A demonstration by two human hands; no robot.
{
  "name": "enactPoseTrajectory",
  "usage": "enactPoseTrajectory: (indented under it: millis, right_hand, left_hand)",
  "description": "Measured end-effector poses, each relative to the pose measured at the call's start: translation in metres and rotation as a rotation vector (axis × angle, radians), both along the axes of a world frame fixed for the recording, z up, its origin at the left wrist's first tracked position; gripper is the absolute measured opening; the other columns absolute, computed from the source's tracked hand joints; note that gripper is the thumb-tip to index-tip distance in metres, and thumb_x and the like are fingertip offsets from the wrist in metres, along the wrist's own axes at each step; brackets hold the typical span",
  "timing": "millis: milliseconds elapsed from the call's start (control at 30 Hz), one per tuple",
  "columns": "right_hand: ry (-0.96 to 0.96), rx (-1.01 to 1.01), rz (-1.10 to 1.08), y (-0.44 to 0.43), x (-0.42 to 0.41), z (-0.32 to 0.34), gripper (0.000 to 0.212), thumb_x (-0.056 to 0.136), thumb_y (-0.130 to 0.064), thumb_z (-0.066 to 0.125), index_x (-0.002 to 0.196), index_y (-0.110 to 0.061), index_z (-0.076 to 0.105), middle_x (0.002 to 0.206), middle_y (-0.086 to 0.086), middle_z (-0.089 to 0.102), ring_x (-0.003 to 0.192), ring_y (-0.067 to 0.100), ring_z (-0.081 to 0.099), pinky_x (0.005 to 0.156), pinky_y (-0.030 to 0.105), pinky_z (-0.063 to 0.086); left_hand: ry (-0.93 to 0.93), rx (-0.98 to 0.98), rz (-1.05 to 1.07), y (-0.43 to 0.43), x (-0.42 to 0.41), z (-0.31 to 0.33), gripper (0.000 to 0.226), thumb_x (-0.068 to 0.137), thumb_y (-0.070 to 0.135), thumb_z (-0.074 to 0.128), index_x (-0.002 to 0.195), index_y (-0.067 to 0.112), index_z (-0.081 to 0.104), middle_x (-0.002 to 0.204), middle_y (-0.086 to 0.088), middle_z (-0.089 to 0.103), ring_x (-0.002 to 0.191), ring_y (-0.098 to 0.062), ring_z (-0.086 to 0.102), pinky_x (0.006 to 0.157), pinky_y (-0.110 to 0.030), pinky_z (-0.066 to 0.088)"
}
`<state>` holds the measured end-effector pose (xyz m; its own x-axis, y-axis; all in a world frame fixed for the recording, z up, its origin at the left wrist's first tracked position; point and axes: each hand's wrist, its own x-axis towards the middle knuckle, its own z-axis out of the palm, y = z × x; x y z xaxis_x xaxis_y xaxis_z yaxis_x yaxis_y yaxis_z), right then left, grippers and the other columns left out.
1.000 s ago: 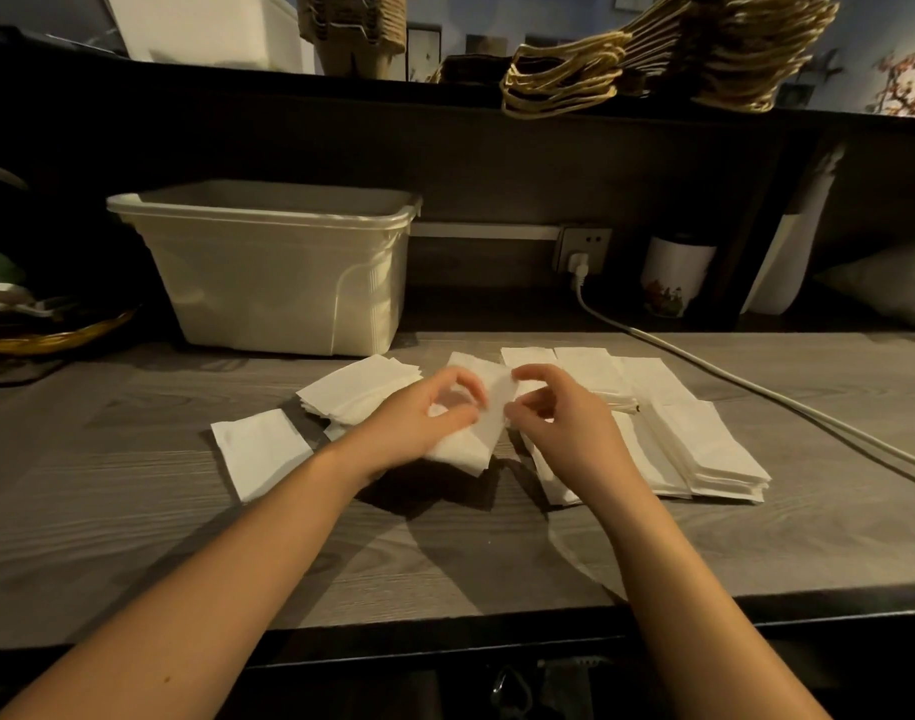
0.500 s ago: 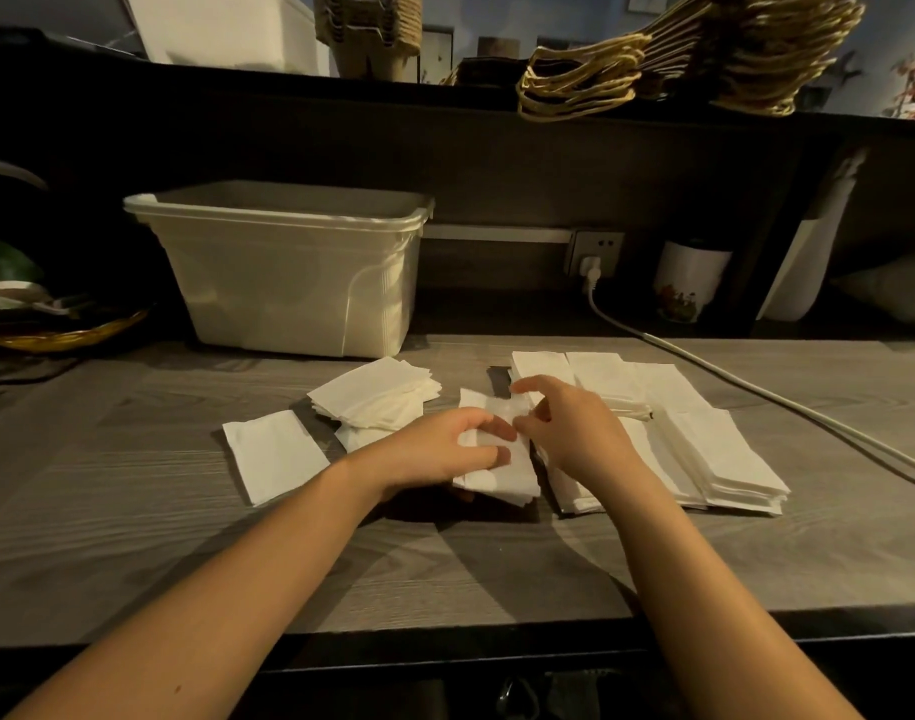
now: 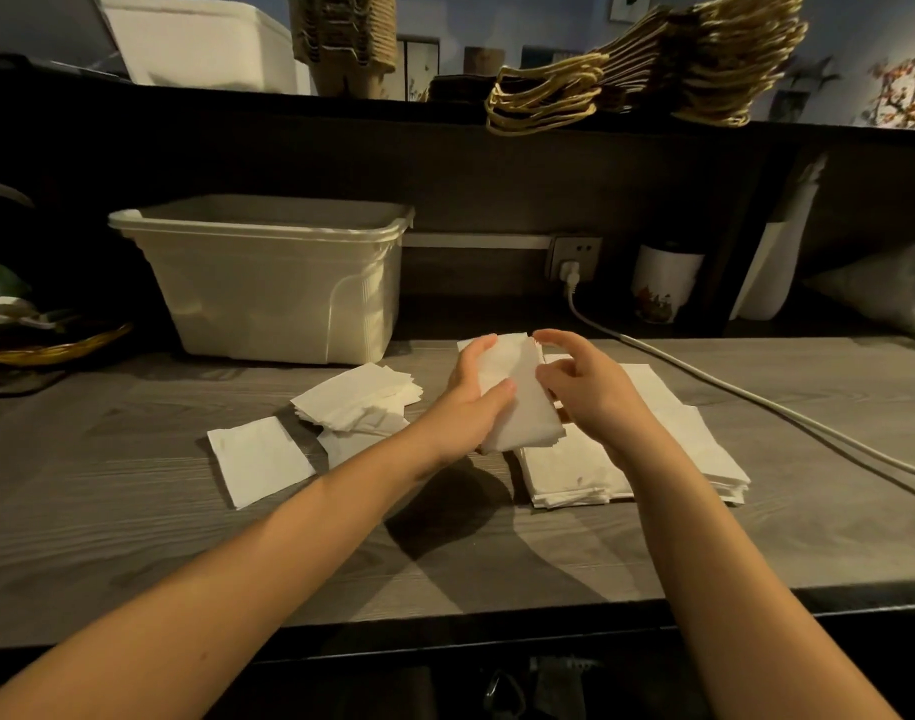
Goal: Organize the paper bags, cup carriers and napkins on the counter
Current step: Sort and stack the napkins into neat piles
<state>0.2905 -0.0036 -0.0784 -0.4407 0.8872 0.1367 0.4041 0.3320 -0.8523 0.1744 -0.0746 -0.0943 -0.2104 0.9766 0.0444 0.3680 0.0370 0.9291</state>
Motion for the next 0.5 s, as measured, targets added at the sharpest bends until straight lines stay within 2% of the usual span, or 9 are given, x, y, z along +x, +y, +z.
enactPoseTrajectory:
  millis: [133, 233, 300, 367, 400, 500]
  right_hand:
    - [-0.018, 0.112, -0.028, 0.002, 0.011, 0.008, 0.045, 0.098, -0.017, 0.045, 0.141, -0.025, 0.035, 0.124, 0.007, 0.052, 0.098, 0.017, 0.050, 0.072, 0.027, 0.048]
    - [0.019, 0.072, -0.083, 0.011, 0.020, 0.012, 0.047, 0.097, -0.014, 0.047, 0.140, -0.027, 0.035, 0.117, 0.005, 0.054, 0.094, 0.016, 0.051, 0.069, 0.025, 0.048]
    - [0.027, 0.028, -0.098, 0.016, 0.027, 0.009, 0.048, 0.096, -0.012, 0.047, 0.141, -0.027, 0.035, 0.112, 0.004, 0.055, 0.087, 0.015, 0.052, 0.058, 0.020, 0.044]
    - [-0.051, 0.034, -0.101, 0.018, 0.034, 0.001, 0.049, 0.096, -0.012, 0.046, 0.141, -0.028, 0.035, 0.106, 0.006, 0.057, 0.082, 0.015, 0.053, 0.054, 0.020, 0.040]
    - [-0.110, 0.045, -0.101, 0.018, 0.035, -0.005, 0.049, 0.096, -0.012, 0.046, 0.141, -0.028, 0.035, 0.102, 0.006, 0.057, 0.083, 0.016, 0.054, 0.055, 0.021, 0.040]
    - [-0.239, 0.078, -0.101, 0.017, 0.034, -0.026, 0.049, 0.096, -0.013, 0.047, 0.141, -0.026, 0.036, 0.097, 0.003, 0.057, 0.087, 0.016, 0.052, 0.062, 0.022, 0.041]
  left_hand:
    - [-0.023, -0.003, 0.000, 0.012, 0.013, 0.015, 0.055, 0.101, 0.026, 0.033, 0.145, 0.036, 0.001, 0.144, -0.007, 0.021, 0.099, -0.016, 0.041, 0.059, -0.018, 0.045]
    - [-0.071, 0.014, -0.007, 0.019, 0.020, 0.022, 0.057, 0.101, 0.021, 0.035, 0.147, 0.033, 0.002, 0.143, -0.007, 0.026, 0.098, -0.015, 0.043, 0.061, -0.019, 0.048]
    - [-0.148, -0.002, 0.028, 0.022, 0.020, 0.018, 0.058, 0.101, 0.020, 0.036, 0.148, 0.030, 0.004, 0.144, -0.007, 0.032, 0.104, -0.018, 0.049, 0.074, -0.027, 0.053]
    - [-0.199, -0.056, 0.076, 0.024, 0.019, 0.009, 0.056, 0.100, 0.019, 0.036, 0.149, 0.025, 0.011, 0.145, -0.008, 0.036, 0.118, -0.024, 0.049, 0.096, -0.039, 0.047]
    - [-0.214, -0.083, 0.083, 0.024, 0.019, 0.003, 0.051, 0.099, 0.017, 0.036, 0.148, 0.021, 0.020, 0.142, -0.008, 0.041, 0.118, -0.023, 0.050, 0.097, -0.039, 0.047]
    - [-0.257, -0.154, 0.064, 0.019, 0.021, -0.009, 0.034, 0.099, 0.009, 0.034, 0.131, 0.011, 0.046, 0.122, -0.009, 0.057, 0.101, -0.018, 0.056, 0.074, -0.025, 0.050]
